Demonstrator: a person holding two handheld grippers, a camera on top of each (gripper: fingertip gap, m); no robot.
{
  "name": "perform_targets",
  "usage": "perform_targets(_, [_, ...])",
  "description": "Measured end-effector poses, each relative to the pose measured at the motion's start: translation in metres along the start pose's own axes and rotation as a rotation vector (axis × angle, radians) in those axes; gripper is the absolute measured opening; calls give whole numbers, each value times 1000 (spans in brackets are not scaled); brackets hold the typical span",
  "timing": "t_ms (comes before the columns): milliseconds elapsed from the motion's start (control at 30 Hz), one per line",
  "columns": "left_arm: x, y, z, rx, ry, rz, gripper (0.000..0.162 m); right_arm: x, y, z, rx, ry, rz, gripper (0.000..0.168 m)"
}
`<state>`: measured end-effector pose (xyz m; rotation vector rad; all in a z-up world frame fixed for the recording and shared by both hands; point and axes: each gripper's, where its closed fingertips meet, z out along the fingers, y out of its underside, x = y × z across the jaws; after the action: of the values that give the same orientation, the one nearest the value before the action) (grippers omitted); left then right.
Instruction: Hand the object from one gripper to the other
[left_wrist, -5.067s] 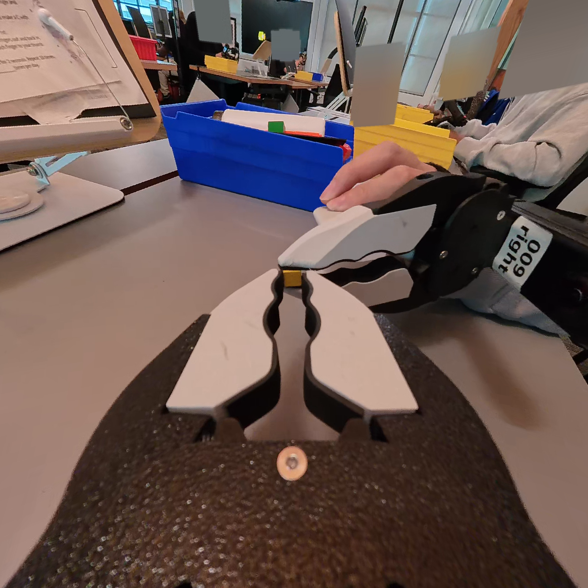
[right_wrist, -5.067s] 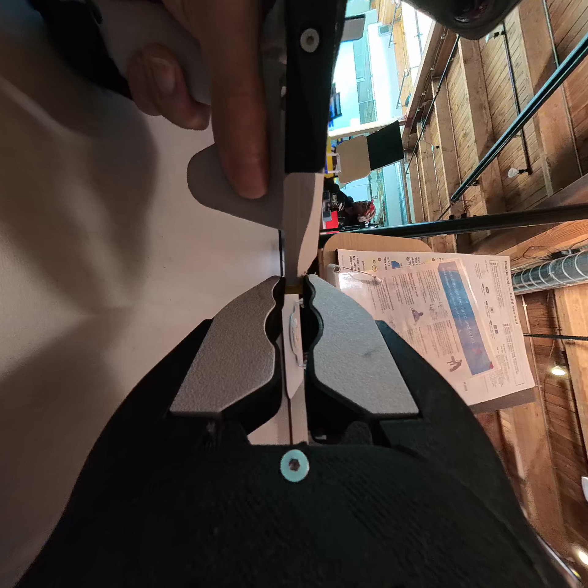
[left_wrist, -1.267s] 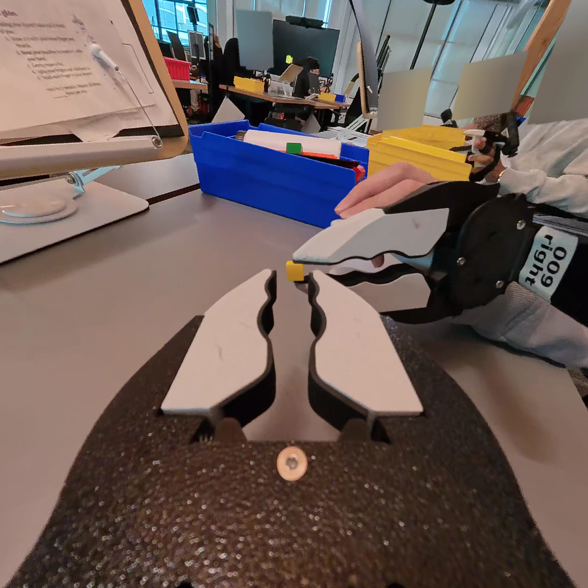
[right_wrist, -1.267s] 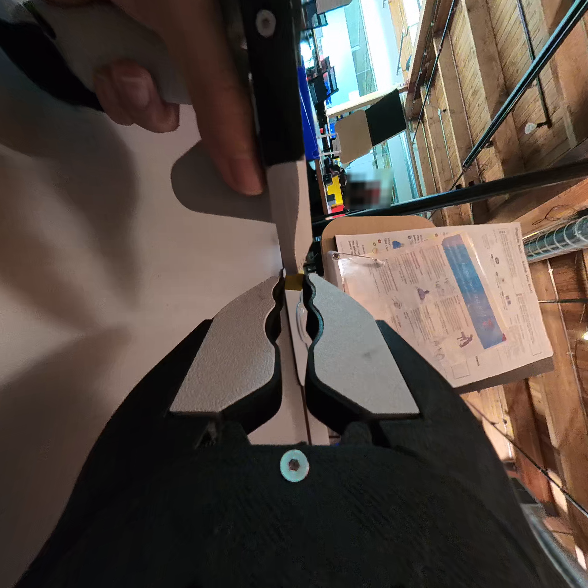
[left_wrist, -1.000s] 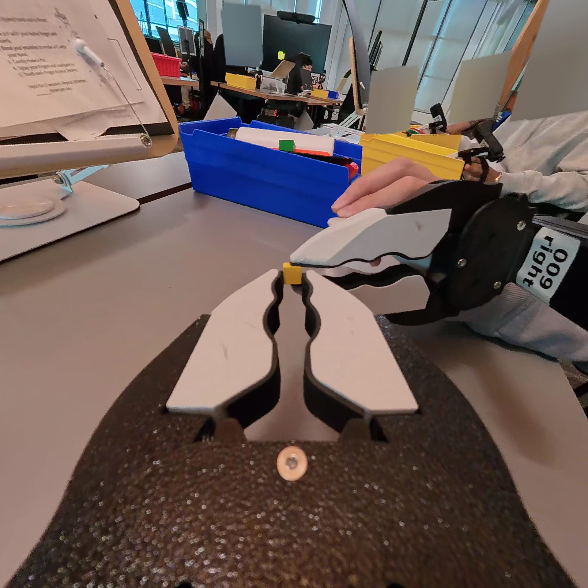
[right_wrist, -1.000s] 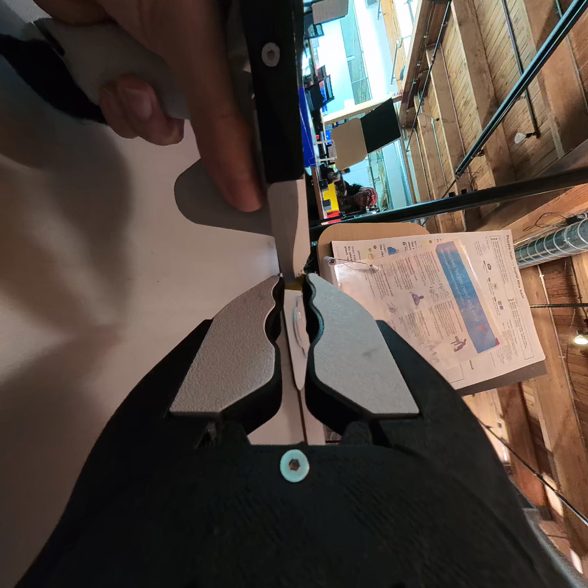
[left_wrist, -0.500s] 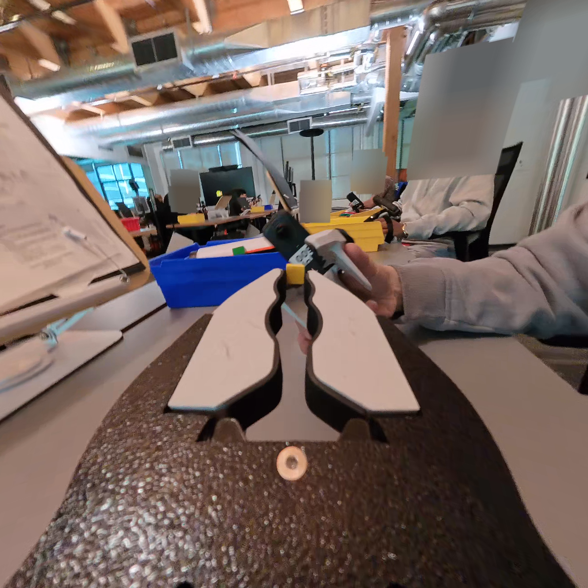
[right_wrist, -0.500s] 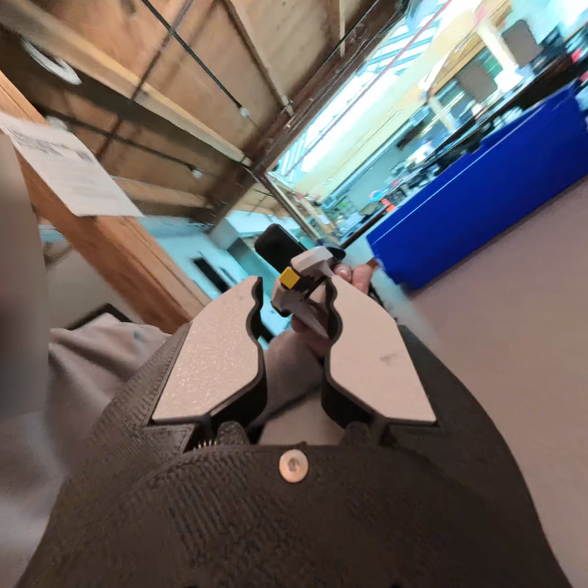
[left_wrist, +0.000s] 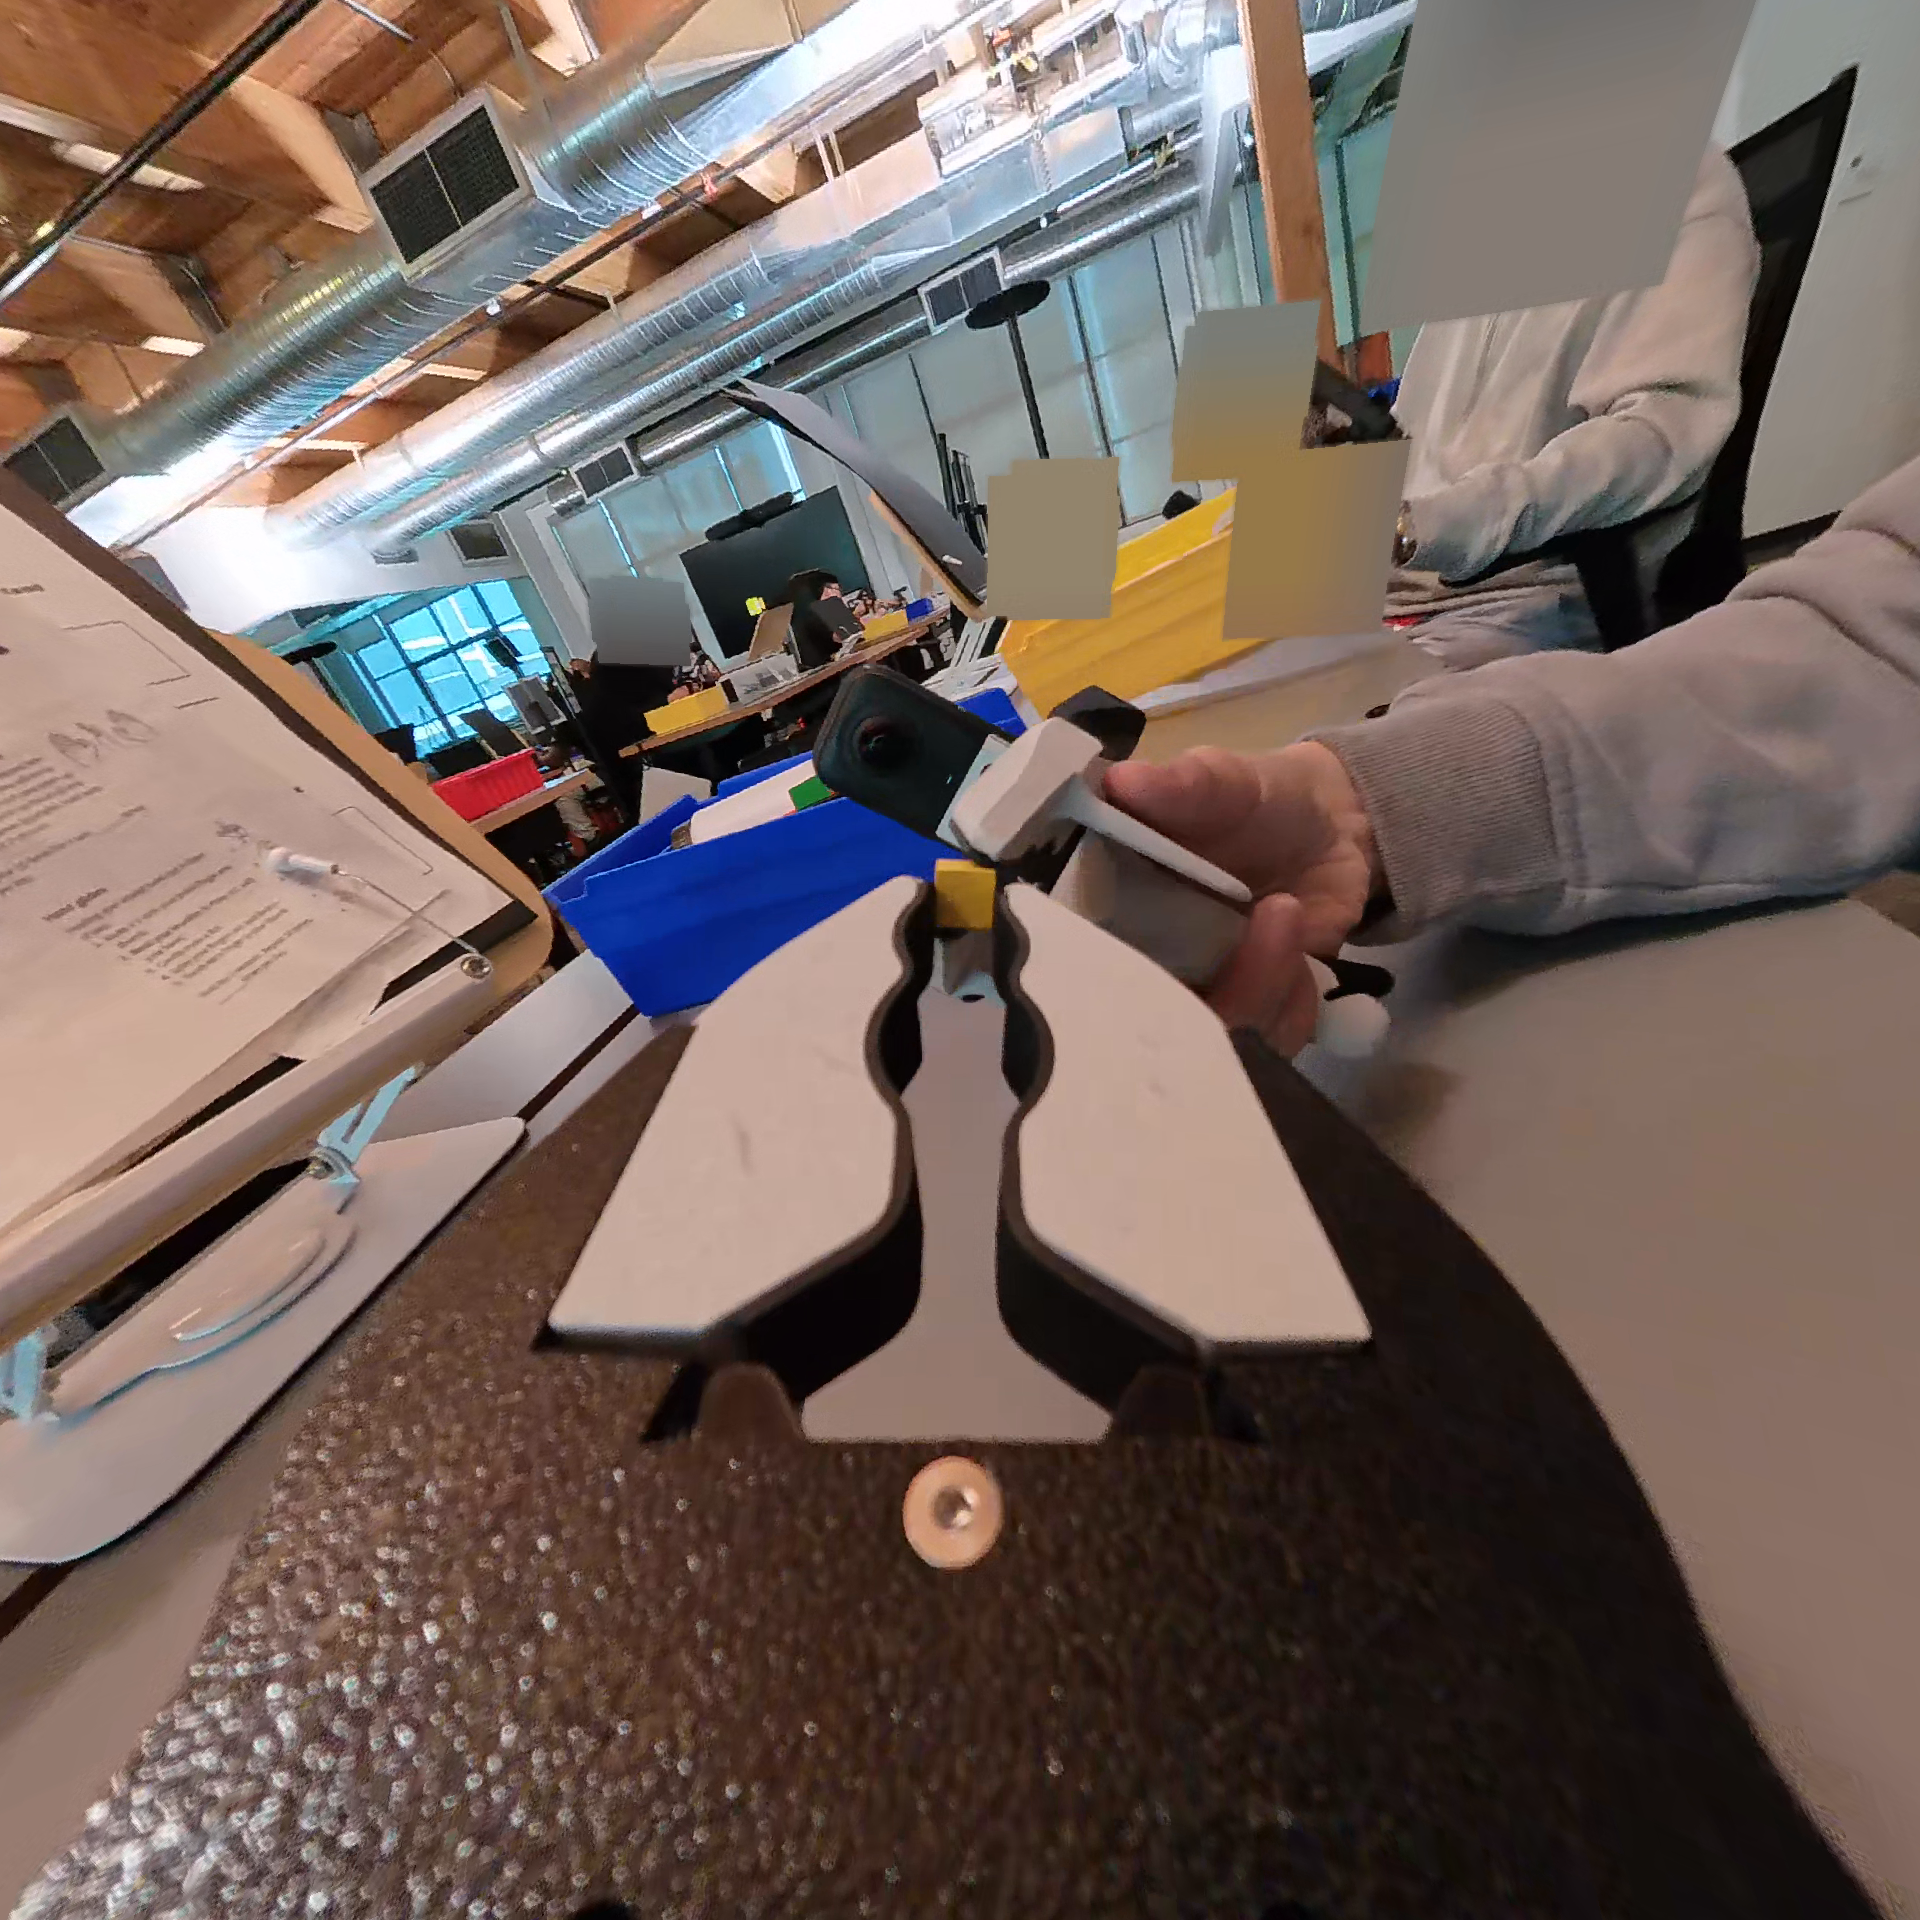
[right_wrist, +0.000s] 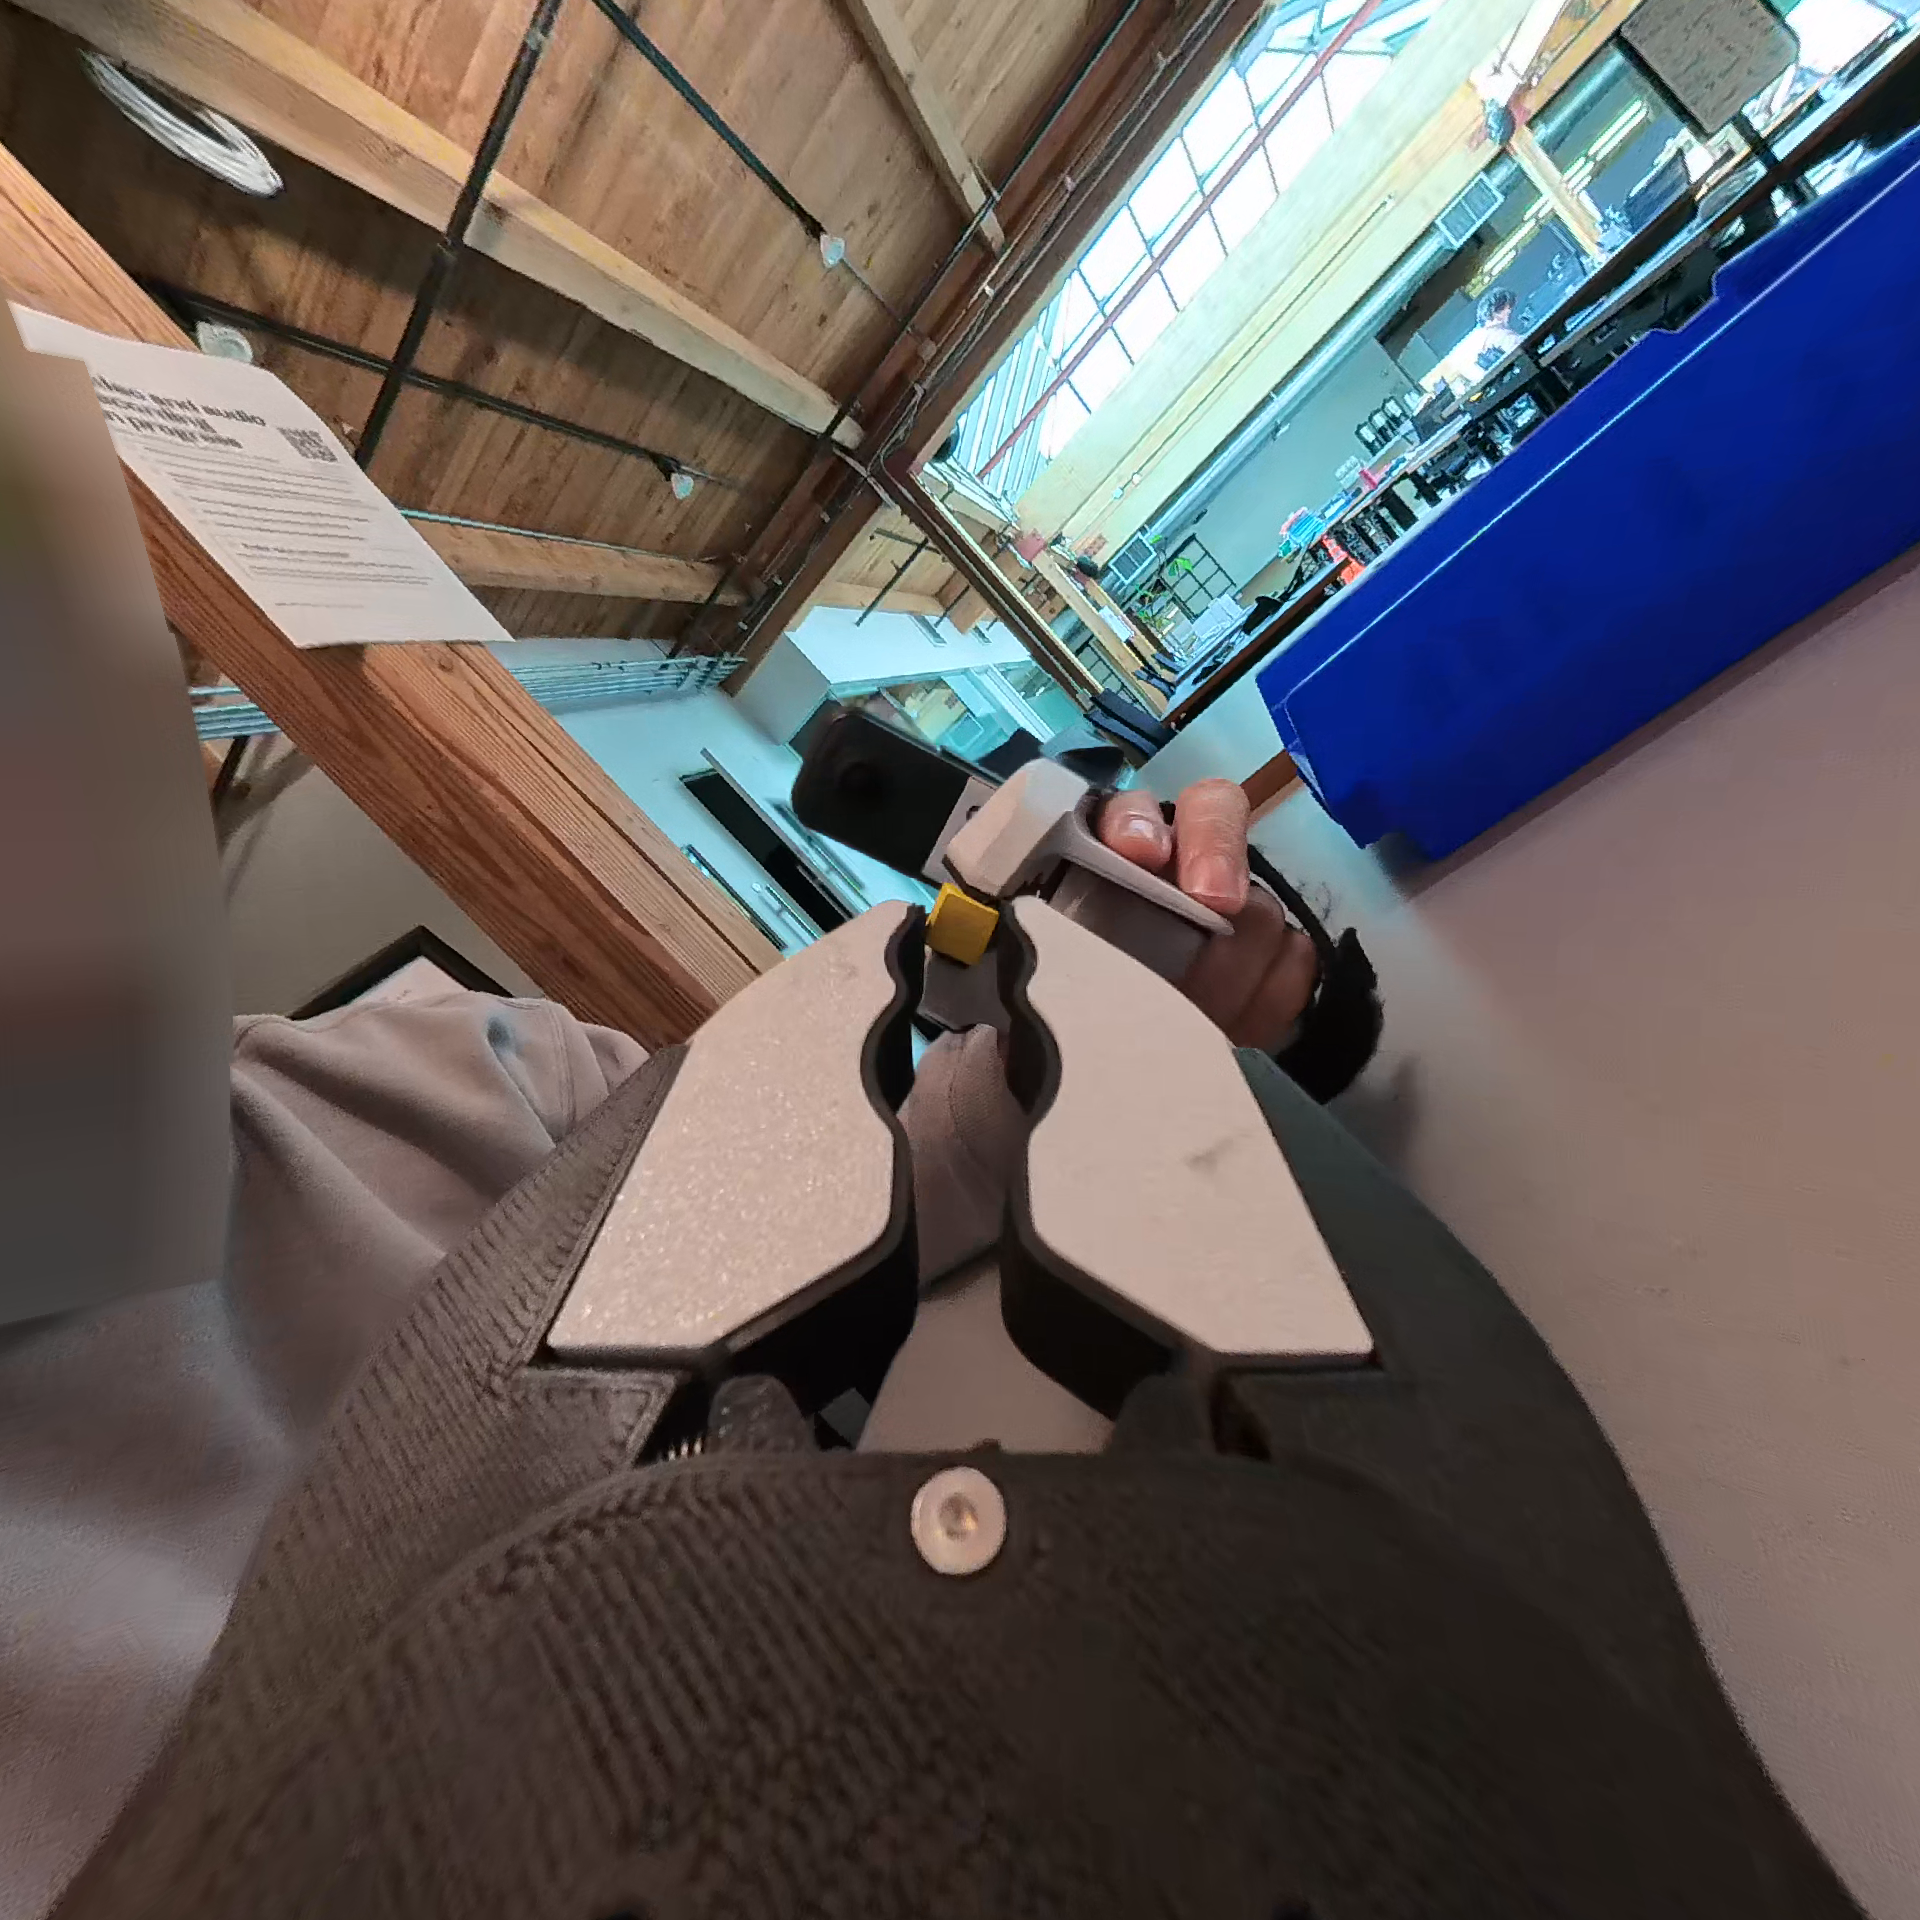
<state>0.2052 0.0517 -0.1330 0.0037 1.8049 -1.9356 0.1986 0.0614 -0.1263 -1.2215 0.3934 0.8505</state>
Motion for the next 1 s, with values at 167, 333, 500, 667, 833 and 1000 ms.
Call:
perform_targets(167, [-7, 16, 2, -104, -80, 23, 12, 22, -3, -7, -76, 242, -314, 12])
perform_targets(333, [-23, 29, 1, -170, -160, -227, 21, 41, -21, -25, -216, 673, -989, 12])
perform_targets(500, [-28, 43, 2, -218, -191, -492, 26, 56, -14, -28, -467, 896, -1428, 12])
perform_targets(667, [-23, 48, 5, -246, -168, -592, 26, 58, -8, -24, -589, 952, -1655, 12])
perform_targets(833, [-20, 48, 6, -242, -145, -646, 17, 57, -9, -25, -642, 970, -1766, 12])
perform_targets(1000, [-16, 48, 7, -228, -99, -729, 15, 56, -4, -22, -724, 952, -1904, 12])
